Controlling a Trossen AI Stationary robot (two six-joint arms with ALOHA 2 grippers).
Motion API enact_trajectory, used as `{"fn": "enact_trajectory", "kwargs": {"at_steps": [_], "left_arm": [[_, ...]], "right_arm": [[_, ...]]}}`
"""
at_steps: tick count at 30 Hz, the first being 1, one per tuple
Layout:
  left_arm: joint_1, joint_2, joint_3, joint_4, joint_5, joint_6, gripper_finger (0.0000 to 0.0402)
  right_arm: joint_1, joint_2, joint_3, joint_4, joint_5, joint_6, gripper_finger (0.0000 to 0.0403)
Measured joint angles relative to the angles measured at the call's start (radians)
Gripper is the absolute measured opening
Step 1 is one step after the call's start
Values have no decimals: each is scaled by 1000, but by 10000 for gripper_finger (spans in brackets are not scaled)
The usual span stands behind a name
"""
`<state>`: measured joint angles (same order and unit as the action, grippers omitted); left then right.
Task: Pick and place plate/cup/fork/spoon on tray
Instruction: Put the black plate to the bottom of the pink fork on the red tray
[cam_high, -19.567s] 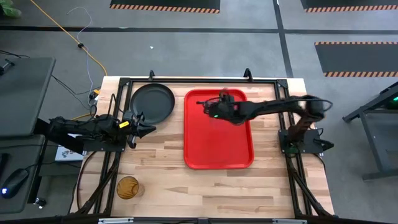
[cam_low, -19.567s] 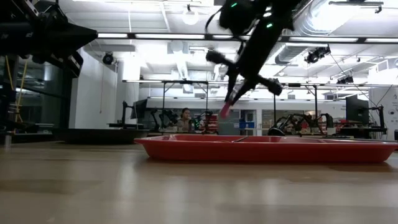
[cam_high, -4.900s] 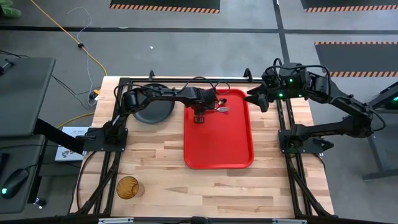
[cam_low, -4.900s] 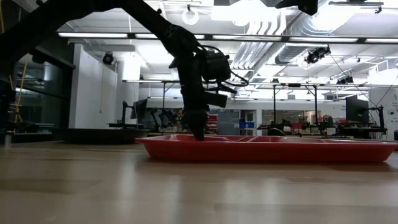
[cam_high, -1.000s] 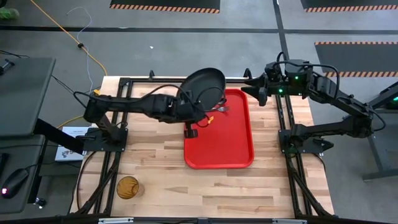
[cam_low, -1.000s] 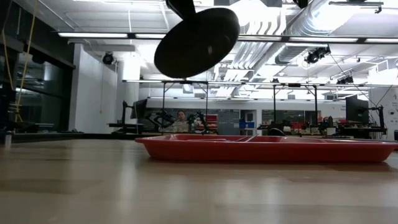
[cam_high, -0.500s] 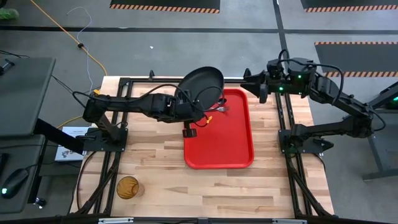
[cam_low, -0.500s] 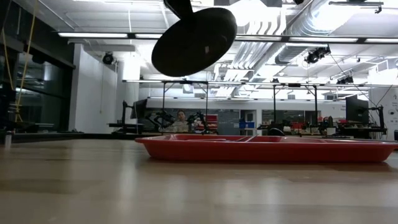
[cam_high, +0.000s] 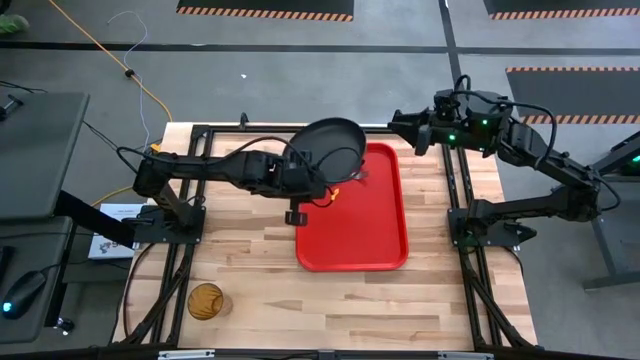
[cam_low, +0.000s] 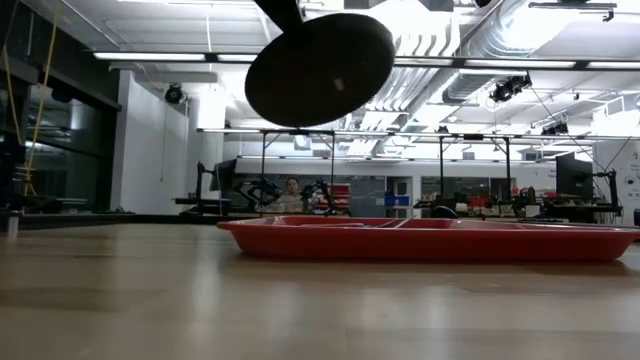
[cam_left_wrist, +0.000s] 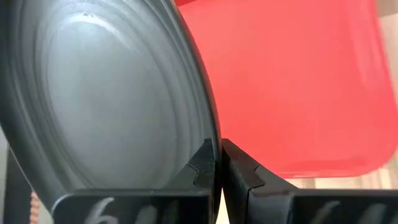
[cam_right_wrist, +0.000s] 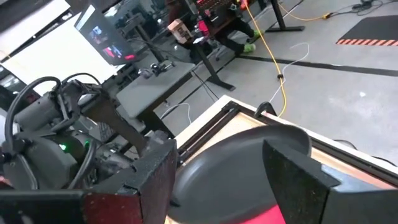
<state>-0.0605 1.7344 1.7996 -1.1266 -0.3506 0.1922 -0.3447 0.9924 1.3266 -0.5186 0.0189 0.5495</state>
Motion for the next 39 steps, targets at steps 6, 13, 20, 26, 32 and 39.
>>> {"fn": "enact_trajectory", "kwargs": {"at_steps": [6, 13, 20, 26, 32, 39], "left_arm": [[-1, 0, 0, 17, 36, 38, 1], [-14, 10, 0, 42, 142, 220, 1], [-91, 115, 0, 103, 103, 301, 1], [-152, 271, -2, 204, 98, 291, 1], [-188, 403, -2, 287, 116, 232, 1], [-172, 464, -2, 259, 45, 146, 1]], "right_arm": [[0, 0, 0, -20, 0, -1, 229], [0, 0, 0, -58, -23, -66, 229], [0, -1, 0, -95, -27, -90, 229], [0, -20, 0, -101, -37, -113, 229], [0, -51, 0, -110, -42, -110, 229], [0, -74, 0, -122, -38, -111, 229]]}}
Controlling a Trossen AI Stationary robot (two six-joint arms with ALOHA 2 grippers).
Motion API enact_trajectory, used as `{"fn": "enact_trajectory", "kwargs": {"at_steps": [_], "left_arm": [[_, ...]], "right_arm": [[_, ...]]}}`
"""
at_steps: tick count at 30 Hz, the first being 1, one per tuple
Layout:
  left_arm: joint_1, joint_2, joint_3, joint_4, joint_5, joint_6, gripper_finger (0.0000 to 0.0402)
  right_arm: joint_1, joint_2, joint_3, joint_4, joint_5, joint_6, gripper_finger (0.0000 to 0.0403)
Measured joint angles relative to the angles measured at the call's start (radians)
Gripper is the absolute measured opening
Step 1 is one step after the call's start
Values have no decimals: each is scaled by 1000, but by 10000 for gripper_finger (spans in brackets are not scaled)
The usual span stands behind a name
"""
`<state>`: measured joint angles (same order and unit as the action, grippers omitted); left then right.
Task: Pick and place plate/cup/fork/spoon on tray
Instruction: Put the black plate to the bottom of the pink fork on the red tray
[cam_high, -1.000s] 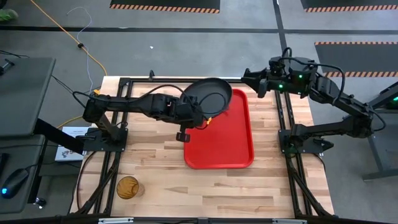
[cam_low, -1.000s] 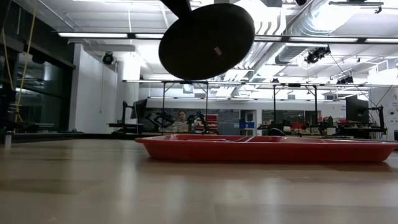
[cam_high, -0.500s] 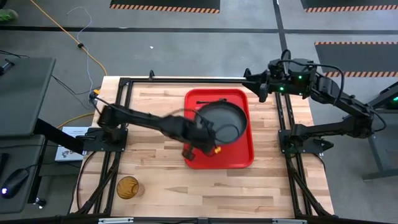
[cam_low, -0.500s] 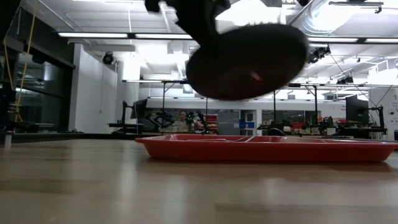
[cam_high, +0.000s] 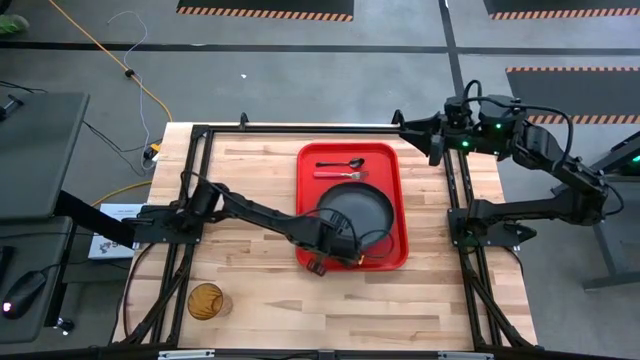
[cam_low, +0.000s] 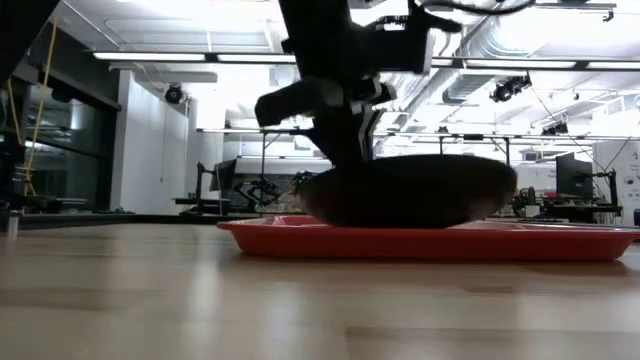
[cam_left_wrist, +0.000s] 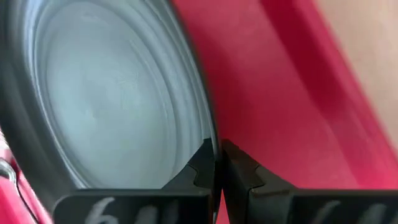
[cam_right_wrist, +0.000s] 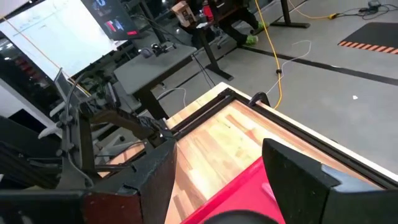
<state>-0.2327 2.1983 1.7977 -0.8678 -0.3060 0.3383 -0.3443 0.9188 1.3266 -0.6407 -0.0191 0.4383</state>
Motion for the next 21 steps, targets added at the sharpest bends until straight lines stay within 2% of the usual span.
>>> {"fn": "enact_trajectory", "kwargs": {"at_steps": [7, 11, 21], "left_arm": [[30, -2, -63, -3, 17, -20, 1], [30, -7, -92, 10, 61, -20, 1], [1, -6, -116, 119, 143, -22, 1]], "right_arm": [[0, -3, 0, -7, 9, -2, 229], [0, -3, 0, -7, 16, -12, 229], [0, -2, 0, -7, 30, -21, 229]]}}
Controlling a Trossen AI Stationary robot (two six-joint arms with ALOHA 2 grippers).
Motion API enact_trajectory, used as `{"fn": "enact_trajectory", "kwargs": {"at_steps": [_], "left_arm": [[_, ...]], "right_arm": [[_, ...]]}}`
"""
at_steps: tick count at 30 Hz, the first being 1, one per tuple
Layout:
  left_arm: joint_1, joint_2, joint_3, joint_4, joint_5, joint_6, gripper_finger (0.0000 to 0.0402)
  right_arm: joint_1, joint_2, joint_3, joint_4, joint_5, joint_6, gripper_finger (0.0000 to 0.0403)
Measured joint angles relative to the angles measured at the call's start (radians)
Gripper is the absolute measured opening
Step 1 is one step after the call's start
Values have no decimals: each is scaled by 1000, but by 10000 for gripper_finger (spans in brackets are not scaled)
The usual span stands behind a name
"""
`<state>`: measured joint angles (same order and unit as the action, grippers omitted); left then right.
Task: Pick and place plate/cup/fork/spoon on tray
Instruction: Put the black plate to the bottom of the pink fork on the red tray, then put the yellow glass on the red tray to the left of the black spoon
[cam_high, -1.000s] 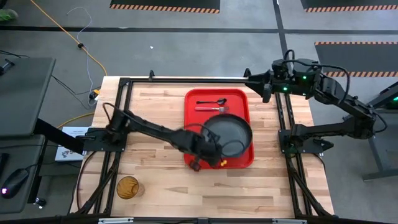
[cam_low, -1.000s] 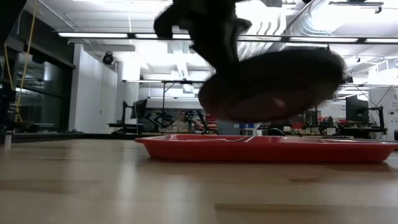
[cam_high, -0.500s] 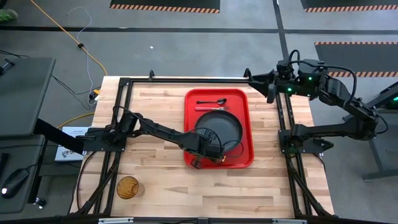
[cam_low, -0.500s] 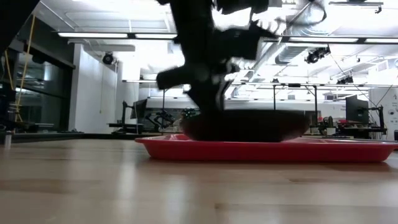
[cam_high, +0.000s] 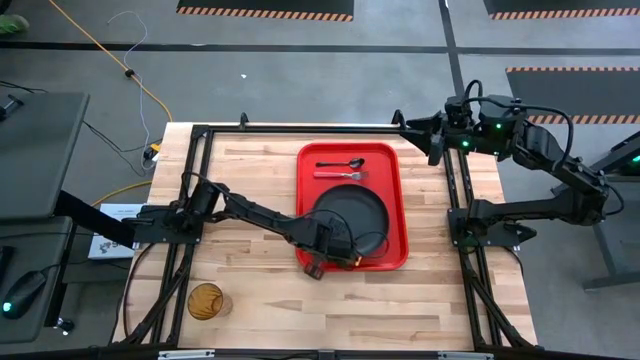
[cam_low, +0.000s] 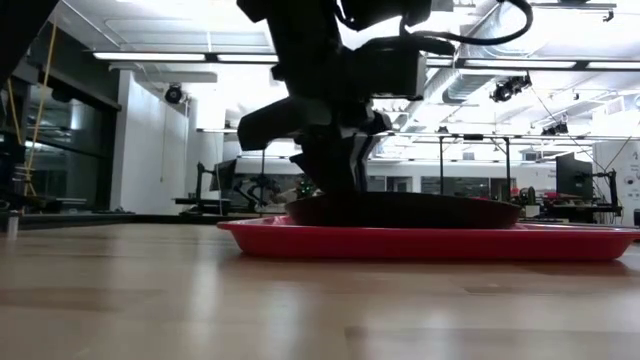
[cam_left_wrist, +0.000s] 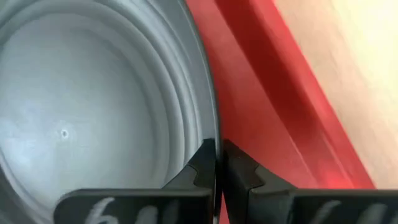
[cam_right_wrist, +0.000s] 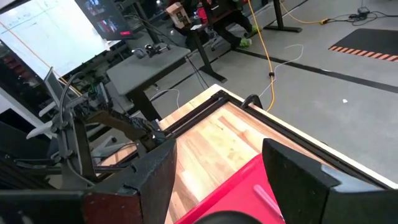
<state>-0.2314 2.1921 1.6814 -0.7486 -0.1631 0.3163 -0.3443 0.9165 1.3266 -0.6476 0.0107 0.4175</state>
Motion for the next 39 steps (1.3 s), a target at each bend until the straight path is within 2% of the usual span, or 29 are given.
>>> {"fn": "enact_trajectory", "kwargs": {"at_steps": [4, 18, 26, 33, 39], "left_arm": [[3, 0, 0, 3, 3, -18, 6], [16, 1, -2, -6, 15, -52, 72], [35, 1, -2, -13, 51, -107, 147], [36, 2, 71, -140, 50, -106, 221], [48, 2, 217, -353, 51, -106, 255]], "right_arm": [[0, 0, 0, 0, 0, 0, 229], [0, 0, 0, 0, 1, 0, 229], [0, 0, 0, 0, 1, 6, 229], [0, 0, 0, 0, 1, 10, 229], [0, 1, 0, 0, 1, 8, 229]]}}
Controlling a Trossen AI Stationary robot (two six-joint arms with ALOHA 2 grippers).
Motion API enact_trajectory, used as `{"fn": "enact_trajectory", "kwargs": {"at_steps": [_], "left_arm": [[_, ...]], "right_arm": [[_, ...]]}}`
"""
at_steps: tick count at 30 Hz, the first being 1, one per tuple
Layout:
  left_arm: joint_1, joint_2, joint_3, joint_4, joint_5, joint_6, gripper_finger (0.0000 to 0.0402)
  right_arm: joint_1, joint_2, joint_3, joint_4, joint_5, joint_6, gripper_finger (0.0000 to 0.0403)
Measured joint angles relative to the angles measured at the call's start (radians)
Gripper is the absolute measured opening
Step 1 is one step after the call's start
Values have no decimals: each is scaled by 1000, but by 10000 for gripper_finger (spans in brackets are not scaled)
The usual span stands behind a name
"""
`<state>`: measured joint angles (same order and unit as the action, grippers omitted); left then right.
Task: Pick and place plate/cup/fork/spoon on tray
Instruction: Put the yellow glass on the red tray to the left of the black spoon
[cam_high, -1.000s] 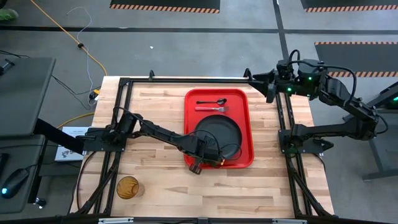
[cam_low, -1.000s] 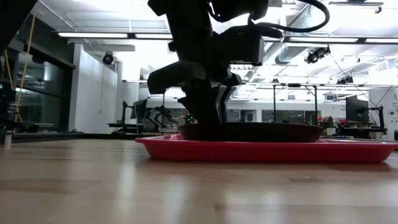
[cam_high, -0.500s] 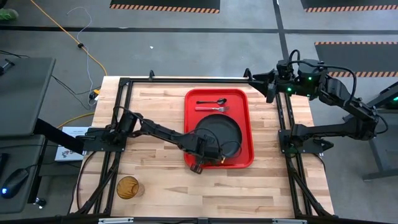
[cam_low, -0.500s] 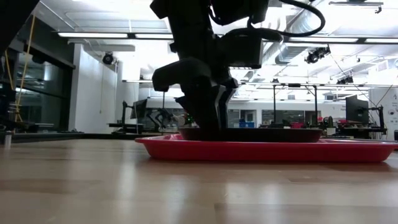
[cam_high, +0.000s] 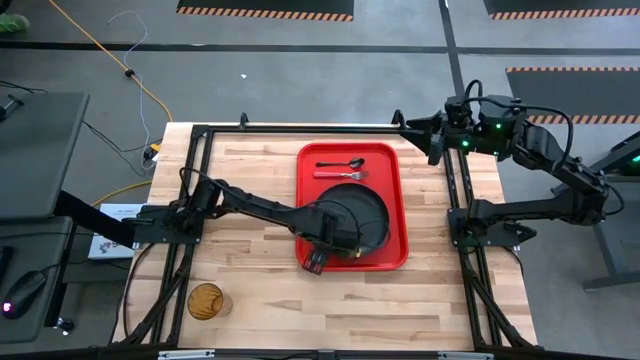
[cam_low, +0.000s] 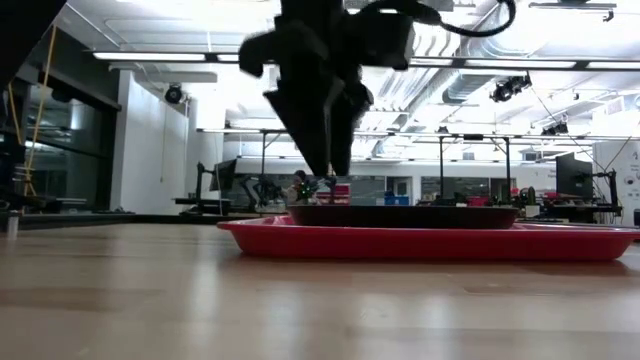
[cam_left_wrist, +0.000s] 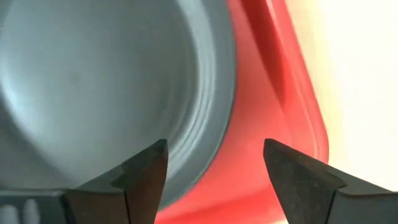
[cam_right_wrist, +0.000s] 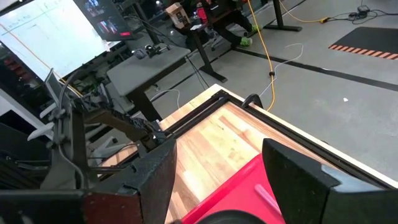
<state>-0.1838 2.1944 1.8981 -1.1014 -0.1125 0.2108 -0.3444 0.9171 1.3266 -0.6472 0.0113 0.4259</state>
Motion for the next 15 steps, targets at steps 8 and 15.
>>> {"fn": "enact_trajectory", "kwargs": {"at_steps": [8, 15], "left_arm": [[65, -31, 183, -231, 2, -80, 260], [94, -269, 71, -112, 31, -211, 260]], "right_arm": [[0, 0, 0, 0, 0, -2, 229], [0, 0, 0, 0, 4, -14, 229]]}}
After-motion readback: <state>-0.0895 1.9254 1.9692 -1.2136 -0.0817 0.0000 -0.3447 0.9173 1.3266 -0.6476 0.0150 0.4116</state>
